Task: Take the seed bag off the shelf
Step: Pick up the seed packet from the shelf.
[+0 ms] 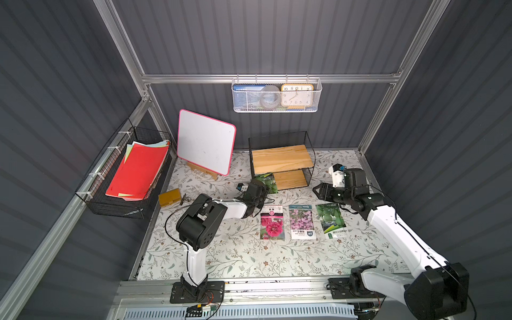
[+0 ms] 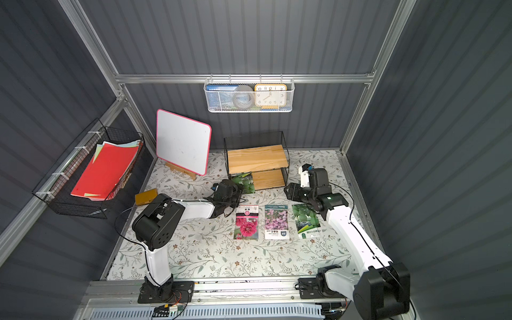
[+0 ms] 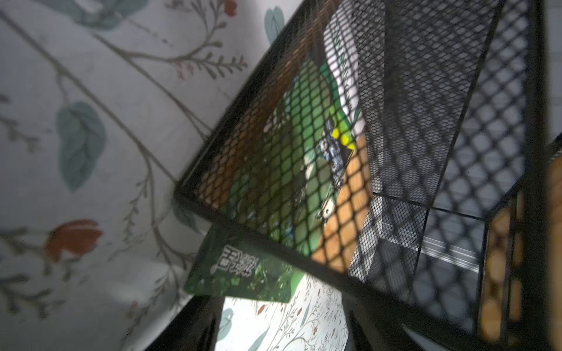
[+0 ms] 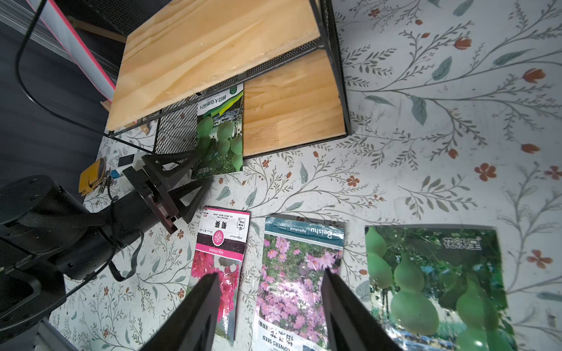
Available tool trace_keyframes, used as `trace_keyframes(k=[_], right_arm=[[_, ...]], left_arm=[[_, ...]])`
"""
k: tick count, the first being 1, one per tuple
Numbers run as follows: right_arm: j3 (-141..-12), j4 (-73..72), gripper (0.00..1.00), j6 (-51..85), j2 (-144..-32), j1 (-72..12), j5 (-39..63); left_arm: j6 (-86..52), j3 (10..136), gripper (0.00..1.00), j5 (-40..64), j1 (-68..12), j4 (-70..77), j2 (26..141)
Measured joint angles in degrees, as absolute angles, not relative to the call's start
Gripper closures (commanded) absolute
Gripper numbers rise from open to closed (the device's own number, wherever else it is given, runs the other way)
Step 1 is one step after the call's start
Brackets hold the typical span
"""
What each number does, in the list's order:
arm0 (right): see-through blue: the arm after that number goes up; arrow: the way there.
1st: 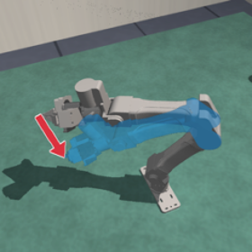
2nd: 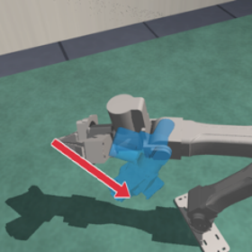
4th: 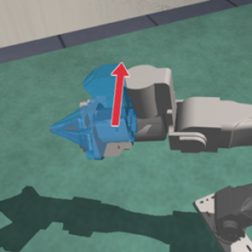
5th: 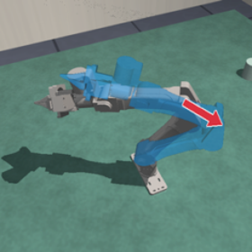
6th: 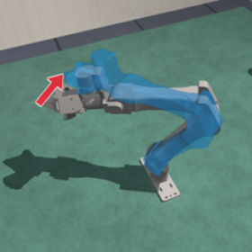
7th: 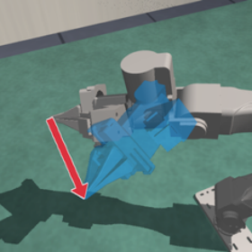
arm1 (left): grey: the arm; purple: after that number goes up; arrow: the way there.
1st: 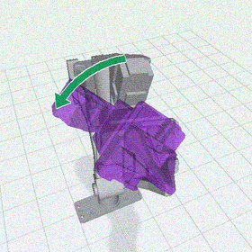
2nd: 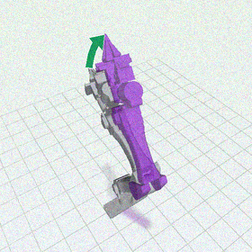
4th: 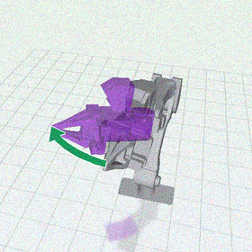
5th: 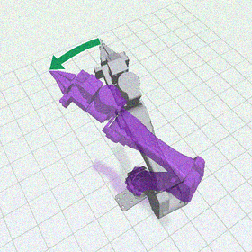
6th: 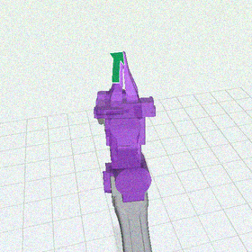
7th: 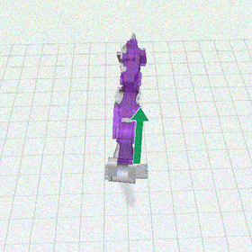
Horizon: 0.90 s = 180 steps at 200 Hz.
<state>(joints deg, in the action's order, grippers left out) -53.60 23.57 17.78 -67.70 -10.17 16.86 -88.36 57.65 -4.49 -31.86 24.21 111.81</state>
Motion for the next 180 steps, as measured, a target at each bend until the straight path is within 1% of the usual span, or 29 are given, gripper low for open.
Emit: trace_keyframes(k=[77, 101, 121, 130, 142, 157, 169, 180], right_arm=[[-53.6, 23.5, 0.41, 18.1, -68.4, -9.3, 17.1], [-53.6, 23.4, 0.42, 18.2, -68.5, -9.2, 17.4], [-53.6, 23.2, 0.44, 18.2, -68.7, -9.0, 17.7], [-53.6, 23.2, 0.44, 18.3, -68.8, -9.0, 17.8], [-53.6, 23.1, 0.45, 18.3, -68.8, -8.9, 18.0], [-53.6, 23.1, 0.45, 18.4, -68.8, -8.8, 18.1], [-53.6, 23.1, 0.46, 18.4, -68.8, -8.7, 18.2], [-53.5, 23.1, 0.46, 18.4, -68.8, -8.6, 18.2]], left_arm=[[-87.9, 59.7, 0.34, -3.4, -31.1, 26.0, 115.1], [-87.9, 59.7, 0.35, -3.2, -31.1, 26.2, 115.2], [-87.9, 59.7, 0.41, -3.2, -30.9, 26.4, 115.4], [-87.8, 59.7, 0.46, -3.2, -30.9, 26.3, 115.5], [-87.8, 59.7, 0.6, -3.2, -30.8, 26.2, 115.7], [-87.5, 59.6, 0.69, -3.1, -30.7, 25.7, 115.9], [-87.6, 59.6, 0.73, -3.1, -30.7, 25.5, 116.1], [-87.5, 59.6, 0.75, -3.0, -30.7, 25.5, 116.3]])
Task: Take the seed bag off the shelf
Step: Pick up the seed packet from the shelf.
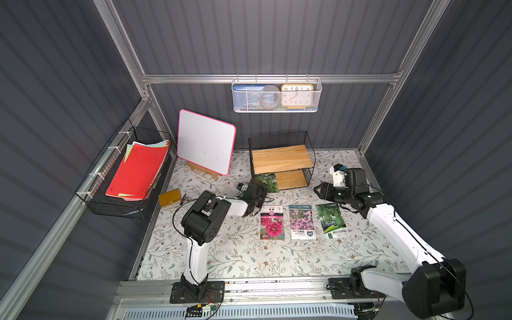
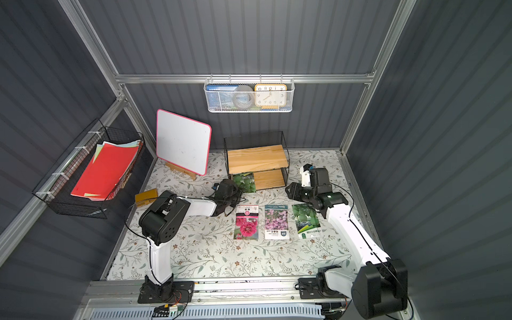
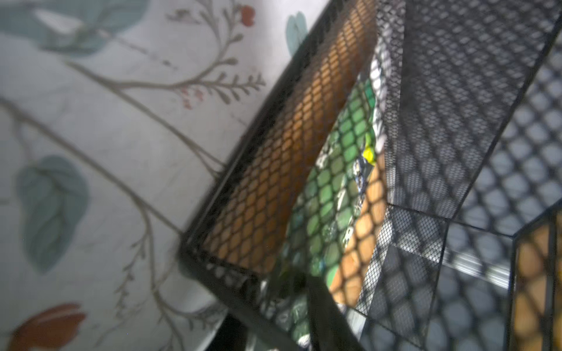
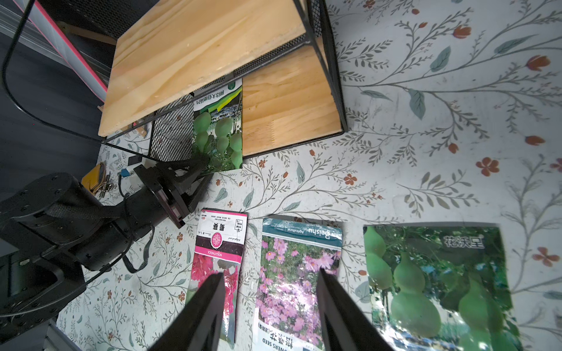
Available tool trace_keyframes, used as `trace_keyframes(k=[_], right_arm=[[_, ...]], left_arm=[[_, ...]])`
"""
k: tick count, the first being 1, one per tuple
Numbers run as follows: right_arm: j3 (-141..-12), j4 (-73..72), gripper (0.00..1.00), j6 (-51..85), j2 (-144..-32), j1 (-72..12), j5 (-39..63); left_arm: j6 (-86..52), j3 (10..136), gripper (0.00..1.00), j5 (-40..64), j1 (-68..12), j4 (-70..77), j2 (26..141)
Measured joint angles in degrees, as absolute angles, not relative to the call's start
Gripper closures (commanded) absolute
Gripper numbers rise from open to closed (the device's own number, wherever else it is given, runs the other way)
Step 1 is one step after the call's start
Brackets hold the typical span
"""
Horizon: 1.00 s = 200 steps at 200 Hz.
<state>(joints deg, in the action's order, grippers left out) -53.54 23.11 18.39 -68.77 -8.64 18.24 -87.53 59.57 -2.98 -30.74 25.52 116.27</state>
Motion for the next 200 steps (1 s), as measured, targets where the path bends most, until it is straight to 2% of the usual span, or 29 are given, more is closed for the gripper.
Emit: trace_keyframes(k=[107, 200], right_arm=[[-53.0, 22.6, 0.47, 18.4, -68.8, -8.3, 19.1], [-52.8, 22.3, 0.47, 18.6, -68.7, -8.2, 19.5]], left_arm=[[-88.1, 59.5, 1.0, -2.8, -30.7, 26.3, 116.6], [-87.8, 57.5, 1.0, -2.8, -30.7, 27.0, 114.7]])
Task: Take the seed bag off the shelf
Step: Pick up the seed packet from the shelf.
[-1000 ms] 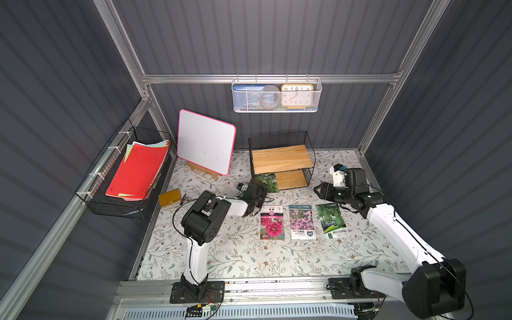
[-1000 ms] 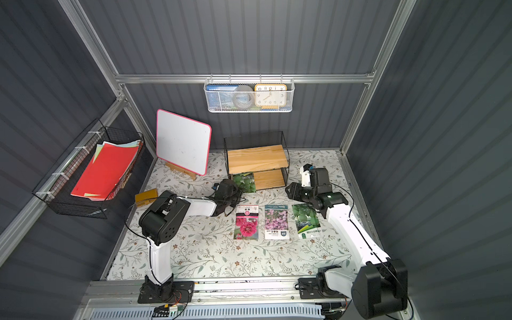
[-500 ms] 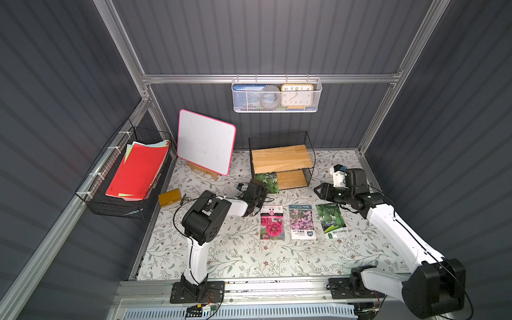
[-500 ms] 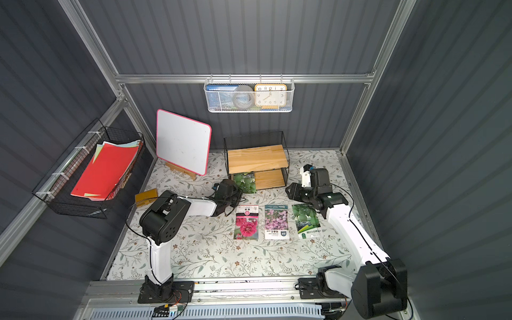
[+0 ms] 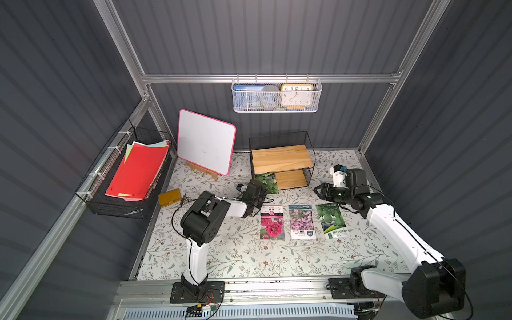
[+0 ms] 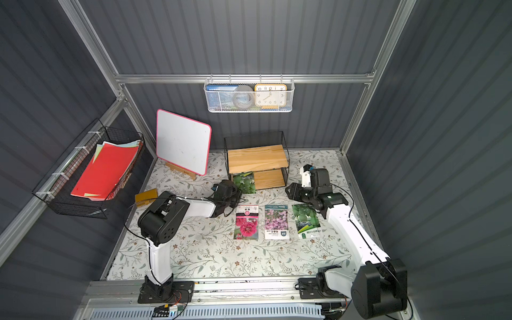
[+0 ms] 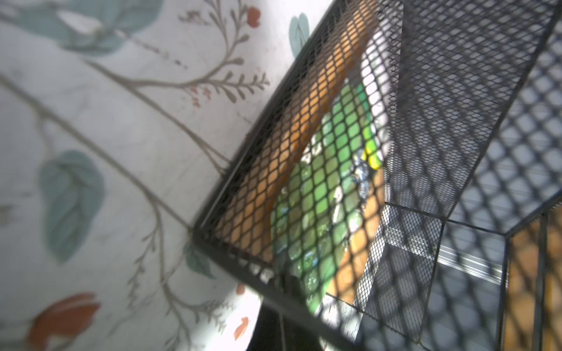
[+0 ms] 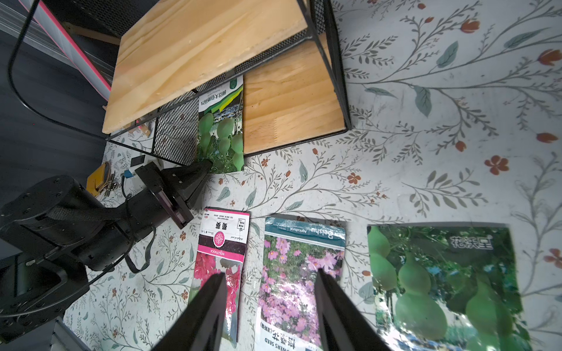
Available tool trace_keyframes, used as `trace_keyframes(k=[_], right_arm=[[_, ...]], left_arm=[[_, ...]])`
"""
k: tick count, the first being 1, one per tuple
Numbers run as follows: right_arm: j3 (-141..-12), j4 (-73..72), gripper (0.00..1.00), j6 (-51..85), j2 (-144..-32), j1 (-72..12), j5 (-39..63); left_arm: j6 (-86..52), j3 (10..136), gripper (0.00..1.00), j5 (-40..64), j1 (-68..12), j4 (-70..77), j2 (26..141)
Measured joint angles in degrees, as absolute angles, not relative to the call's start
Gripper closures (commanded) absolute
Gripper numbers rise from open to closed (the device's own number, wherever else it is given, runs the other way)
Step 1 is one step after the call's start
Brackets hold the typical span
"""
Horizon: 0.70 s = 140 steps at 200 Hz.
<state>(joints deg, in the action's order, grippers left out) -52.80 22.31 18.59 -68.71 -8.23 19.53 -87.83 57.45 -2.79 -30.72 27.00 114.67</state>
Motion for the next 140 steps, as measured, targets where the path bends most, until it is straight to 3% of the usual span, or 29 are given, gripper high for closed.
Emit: trace_keyframes(k=[140], right_arm=[[-51.3, 22.3, 0.47, 18.6, -67.4, -8.2, 19.7]], left_arm=[[-85.7, 45.1, 1.0, -2.5, -35.2, 26.1, 99.0]])
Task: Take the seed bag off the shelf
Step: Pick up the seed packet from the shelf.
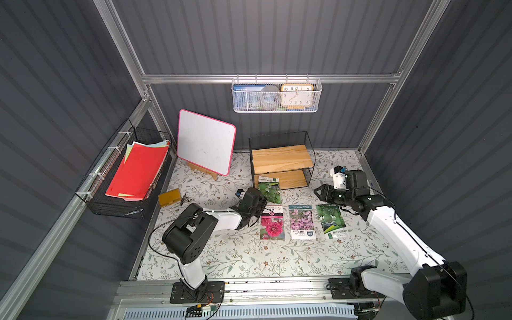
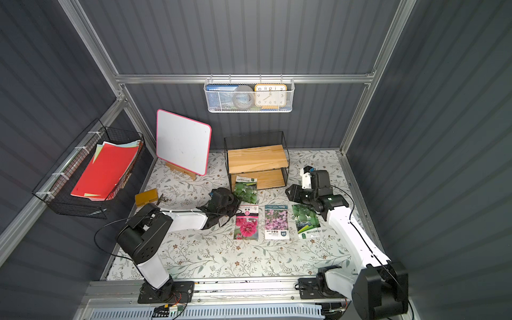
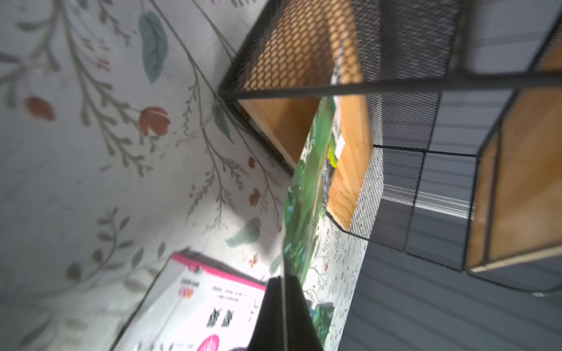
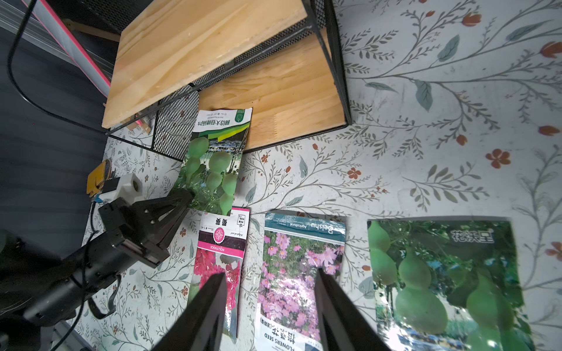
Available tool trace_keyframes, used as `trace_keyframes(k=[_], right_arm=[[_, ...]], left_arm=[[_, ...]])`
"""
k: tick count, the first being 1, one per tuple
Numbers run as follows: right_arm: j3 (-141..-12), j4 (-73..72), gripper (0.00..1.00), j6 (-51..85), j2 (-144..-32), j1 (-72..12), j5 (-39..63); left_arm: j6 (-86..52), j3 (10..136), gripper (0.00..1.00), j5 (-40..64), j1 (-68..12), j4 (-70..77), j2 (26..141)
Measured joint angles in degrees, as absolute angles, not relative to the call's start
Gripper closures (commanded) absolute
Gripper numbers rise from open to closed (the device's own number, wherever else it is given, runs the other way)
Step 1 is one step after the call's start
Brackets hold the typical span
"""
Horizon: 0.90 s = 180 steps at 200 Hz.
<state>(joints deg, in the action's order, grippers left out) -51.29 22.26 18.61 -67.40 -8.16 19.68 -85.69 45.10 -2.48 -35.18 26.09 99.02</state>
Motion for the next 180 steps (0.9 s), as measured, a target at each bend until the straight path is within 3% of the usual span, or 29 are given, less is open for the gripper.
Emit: trace_keyframes(k=[180], right_arm=[[-51.1, 22.3, 0.48, 18.6, -64.5, -8.0, 19.8]], left_arm=[[-87.7, 31.4, 1.0, -13.3, -41.2, 4.2, 56.7]])
